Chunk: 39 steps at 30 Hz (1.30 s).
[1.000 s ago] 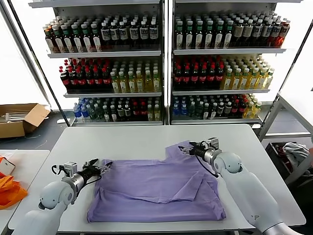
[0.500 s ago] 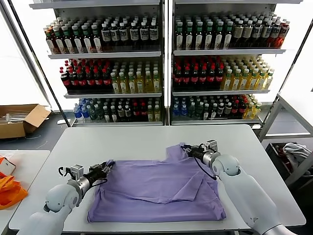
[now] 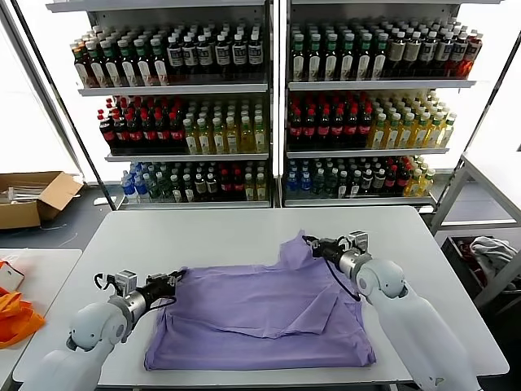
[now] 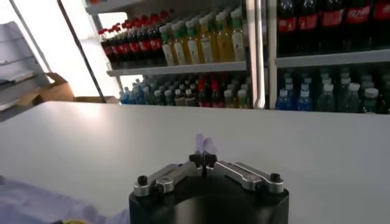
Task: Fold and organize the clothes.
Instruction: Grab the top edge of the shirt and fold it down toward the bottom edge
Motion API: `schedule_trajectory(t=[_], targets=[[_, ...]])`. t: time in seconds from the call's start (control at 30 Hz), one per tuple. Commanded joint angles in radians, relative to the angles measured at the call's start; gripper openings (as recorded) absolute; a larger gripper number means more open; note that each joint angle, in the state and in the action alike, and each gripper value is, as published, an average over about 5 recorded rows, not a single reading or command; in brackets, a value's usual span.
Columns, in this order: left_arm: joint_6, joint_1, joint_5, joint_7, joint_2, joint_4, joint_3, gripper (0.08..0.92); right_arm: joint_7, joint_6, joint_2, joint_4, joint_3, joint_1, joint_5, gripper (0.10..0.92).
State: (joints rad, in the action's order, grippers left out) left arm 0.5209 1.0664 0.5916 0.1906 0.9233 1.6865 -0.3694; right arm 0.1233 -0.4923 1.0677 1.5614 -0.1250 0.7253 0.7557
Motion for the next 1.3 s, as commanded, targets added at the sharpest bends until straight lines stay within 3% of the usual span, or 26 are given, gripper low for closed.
schedule_trajectory(t=[0.03, 0.3, 0.67, 1.0, 1.3], targets=[[-0.027, 0.137, 0.001, 0.011, -0.016, 0.215, -0.128, 0.088, -0.076, 0.007, -0.039, 0.306, -0.121, 0.184, 0.084, 0.108], [-0.040, 0.340, -0.020, 0.010, -0.044, 0.375, -0.197, 0.088, -0.118, 0.041, -0.058, 0.549, -0.260, 0.513, 0.051, 0.108], [-0.094, 0.595, -0.158, 0.045, -0.049, 0.458, -0.338, 0.088, -0.097, 0.107, -0.027, 0.647, -0.335, 0.820, -0.040, 0.108], [-0.114, 0.691, -0.249, 0.081, -0.012, 0.442, -0.344, 0.088, -0.087, 0.164, -0.032, 0.660, -0.356, 1.011, -0.145, 0.108], [-0.094, 0.698, -0.273, 0.067, 0.015, 0.456, -0.369, 0.110, -0.120, 0.191, -0.026, 0.686, -0.354, 1.042, -0.176, 0.114]])
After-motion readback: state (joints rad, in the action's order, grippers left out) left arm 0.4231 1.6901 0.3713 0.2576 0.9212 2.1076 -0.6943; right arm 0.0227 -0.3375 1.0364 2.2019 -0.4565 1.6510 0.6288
